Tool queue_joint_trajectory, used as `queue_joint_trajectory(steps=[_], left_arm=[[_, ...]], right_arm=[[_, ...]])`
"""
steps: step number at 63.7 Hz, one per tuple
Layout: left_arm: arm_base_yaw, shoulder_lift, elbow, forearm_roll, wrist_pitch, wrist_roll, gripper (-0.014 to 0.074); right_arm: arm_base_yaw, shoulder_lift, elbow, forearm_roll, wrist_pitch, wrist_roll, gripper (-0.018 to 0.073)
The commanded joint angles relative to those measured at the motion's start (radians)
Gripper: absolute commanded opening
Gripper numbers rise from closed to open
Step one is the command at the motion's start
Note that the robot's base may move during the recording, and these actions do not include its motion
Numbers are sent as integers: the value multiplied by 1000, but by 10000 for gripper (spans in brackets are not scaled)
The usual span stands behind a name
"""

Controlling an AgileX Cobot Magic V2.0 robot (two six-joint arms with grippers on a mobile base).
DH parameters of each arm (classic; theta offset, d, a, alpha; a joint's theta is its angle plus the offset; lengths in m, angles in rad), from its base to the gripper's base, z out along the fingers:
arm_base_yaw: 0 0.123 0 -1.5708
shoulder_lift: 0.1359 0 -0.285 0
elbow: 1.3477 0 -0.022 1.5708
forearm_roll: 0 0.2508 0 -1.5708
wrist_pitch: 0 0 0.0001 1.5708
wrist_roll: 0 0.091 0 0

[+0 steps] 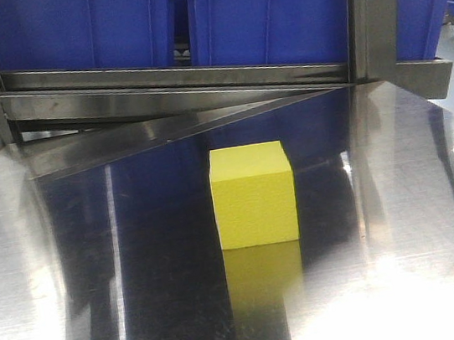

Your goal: Place yellow foam block on left shelf second layer

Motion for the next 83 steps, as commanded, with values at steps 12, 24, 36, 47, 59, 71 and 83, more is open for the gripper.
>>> queue_joint_trajectory(steps=[12, 24, 36, 47, 59, 71, 83], left_arm=[[-1, 4, 26, -7, -87, -4, 136], [-1, 4, 26, -7, -87, -4, 136], [-1, 4, 26, -7, -87, -4, 136], [-1, 4, 26, -7, -87, -4, 136], [-1, 4, 26, -7, -87, -4, 136], [-1, 4, 26, -7, -87, -4, 136], [-1, 4, 26, -7, -87, -4, 136]], right_arm=[[-3, -16, -23, 1, -84, -9, 34], [-3, -16, -23, 1, -84, -9, 34], [-3, -16, -23, 1, -84, -9, 34], [-3, -16, -23, 1, -113, -9, 34], [-3, -16, -27, 1, -135, -9, 34], [-3, -9, -174, 1, -53, -5, 34], [-3, 110, -403, 1, 72, -5, 34]])
